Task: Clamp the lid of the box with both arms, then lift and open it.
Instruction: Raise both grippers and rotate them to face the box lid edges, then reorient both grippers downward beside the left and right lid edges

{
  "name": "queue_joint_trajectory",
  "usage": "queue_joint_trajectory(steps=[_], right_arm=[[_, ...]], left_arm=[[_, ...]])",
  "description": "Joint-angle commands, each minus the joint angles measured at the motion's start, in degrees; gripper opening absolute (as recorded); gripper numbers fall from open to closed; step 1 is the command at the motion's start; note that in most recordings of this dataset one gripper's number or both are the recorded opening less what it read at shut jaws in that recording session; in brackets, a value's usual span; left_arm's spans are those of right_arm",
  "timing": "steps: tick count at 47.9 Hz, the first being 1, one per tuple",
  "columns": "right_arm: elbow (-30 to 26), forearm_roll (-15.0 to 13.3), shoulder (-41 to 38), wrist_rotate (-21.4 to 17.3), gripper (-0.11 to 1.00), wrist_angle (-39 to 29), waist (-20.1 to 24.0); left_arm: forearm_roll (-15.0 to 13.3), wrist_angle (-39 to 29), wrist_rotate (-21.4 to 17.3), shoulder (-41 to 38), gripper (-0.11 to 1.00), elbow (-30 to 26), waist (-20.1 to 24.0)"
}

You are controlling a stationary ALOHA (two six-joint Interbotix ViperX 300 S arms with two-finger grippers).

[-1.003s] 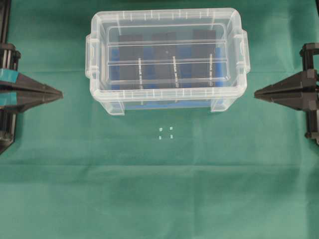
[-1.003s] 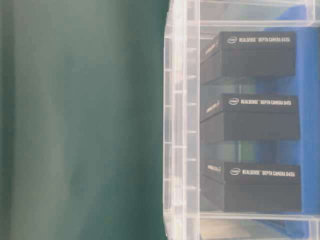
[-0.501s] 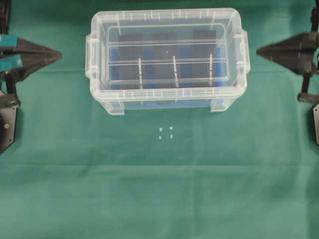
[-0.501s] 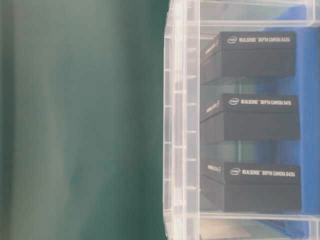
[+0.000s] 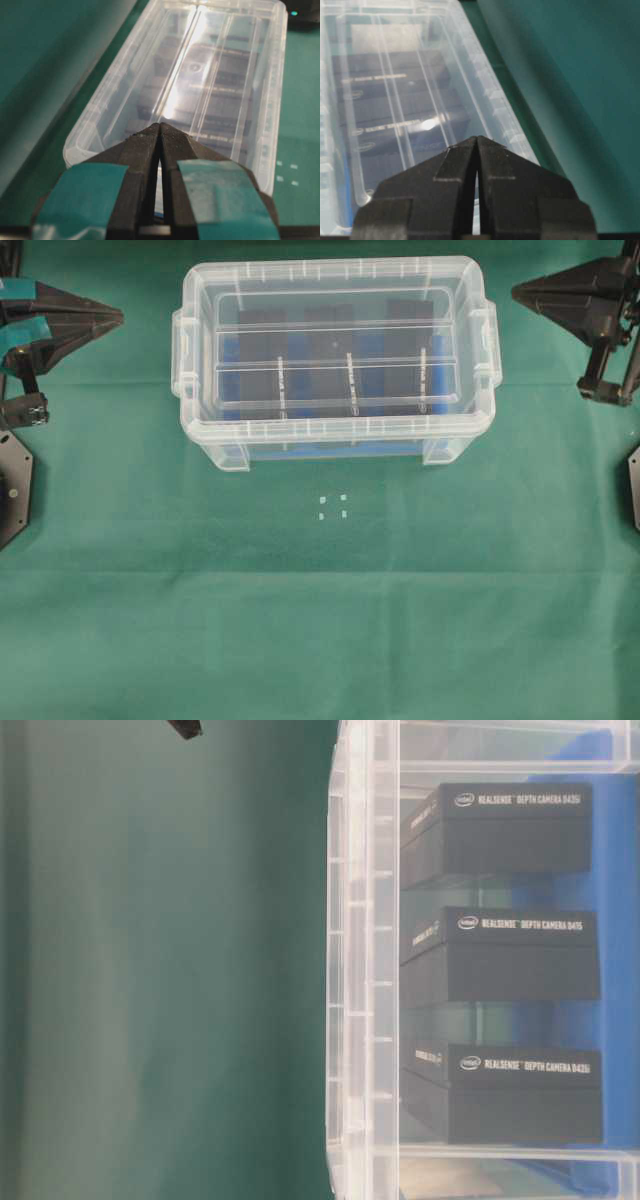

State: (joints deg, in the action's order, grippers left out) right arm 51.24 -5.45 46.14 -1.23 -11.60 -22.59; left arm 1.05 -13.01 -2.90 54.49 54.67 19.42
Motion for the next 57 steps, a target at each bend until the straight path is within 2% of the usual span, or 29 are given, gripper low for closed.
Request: queue_joint_trajectory(steps=[1,7,17,22,27,35,49,57], right_arm=[[-2.1,0.0,-0.2,-0.2,0.00,-1.9,-0.3],[-3.7,-0.1,-0.2,0.2,0.00,-12.1,-0.4],[-8.4,-1.9,-1.3,0.2,0.00,-33.8,-0.4],[-10.5,-2.4,-2.9,0.3,0.00,-44.2,-0.4],[-11.7,-2.4,-4.4,0.3,0.00,-50.2,-0.3],[-12.5,-2.4,-6.2,0.3,0.00,-52.6,-0.4],[-12.9,-2.4,-8.6,0.3,0.00,-52.3,-0.4],[-11.9,-2.4,-12.6,0.4,0.00,-49.0,-0.4]], left_arm=[[0.0,-2.1,0.1,-0.4,0.01,-2.3,0.3],[-0.1,-11.5,0.1,-0.9,0.01,-4.7,0.3],[-0.1,-29.2,-0.2,-3.3,0.01,-9.8,0.3],[-0.2,-35.2,-0.2,-5.4,0.01,-11.7,0.3],[-0.1,-39.8,-0.2,-7.6,0.01,-13.4,0.3],[-0.1,-44.1,-0.3,-10.3,0.01,-15.2,0.3],[-0.1,-44.7,-0.2,-11.5,0.01,-15.2,0.3],[0.0,-44.3,-0.4,-14.5,0.01,-14.2,0.3]])
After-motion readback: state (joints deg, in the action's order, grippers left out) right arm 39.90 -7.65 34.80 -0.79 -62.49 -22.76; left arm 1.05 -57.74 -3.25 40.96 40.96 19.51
